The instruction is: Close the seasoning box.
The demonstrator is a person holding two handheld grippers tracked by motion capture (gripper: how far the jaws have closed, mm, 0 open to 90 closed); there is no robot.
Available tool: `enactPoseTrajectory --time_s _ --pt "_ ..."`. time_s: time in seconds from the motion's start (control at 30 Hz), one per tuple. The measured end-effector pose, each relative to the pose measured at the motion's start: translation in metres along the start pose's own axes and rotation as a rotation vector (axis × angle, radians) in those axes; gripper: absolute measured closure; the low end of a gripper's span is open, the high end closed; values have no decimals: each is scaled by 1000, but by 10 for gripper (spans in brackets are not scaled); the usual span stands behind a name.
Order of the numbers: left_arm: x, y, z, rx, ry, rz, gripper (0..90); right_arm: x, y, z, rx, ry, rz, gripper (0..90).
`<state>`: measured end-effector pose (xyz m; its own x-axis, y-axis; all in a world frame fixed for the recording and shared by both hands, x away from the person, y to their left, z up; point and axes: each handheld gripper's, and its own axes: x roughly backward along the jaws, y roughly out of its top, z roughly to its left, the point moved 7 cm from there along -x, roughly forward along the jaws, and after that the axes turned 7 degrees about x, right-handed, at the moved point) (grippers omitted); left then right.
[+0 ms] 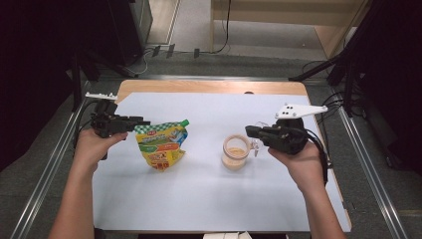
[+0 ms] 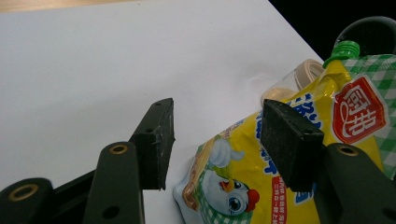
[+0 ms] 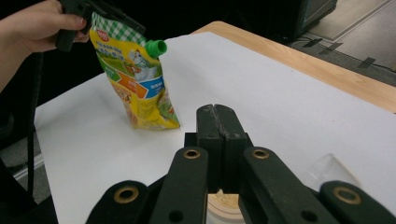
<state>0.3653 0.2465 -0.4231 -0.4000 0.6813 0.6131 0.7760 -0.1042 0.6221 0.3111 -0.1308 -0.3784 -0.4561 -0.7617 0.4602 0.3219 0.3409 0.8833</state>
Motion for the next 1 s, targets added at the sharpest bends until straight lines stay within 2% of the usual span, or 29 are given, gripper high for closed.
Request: enactPoseTrajectory --time_s 0.2,0.43,0.77,1.0 --pt "0 0 0 -3 -1 2 456 19 -1 -17 -24 -50 -18 900" --pt "0 0 1 6 9 -1 449 33 -14 -46 -84 -129 -24 900" --pt "0 0 1 8 13 -6 447 33 -41 -74 -166 -179 3 900" --pt "0 0 1 3 17 -11 446 17 -61 -84 -204 -183 29 900"
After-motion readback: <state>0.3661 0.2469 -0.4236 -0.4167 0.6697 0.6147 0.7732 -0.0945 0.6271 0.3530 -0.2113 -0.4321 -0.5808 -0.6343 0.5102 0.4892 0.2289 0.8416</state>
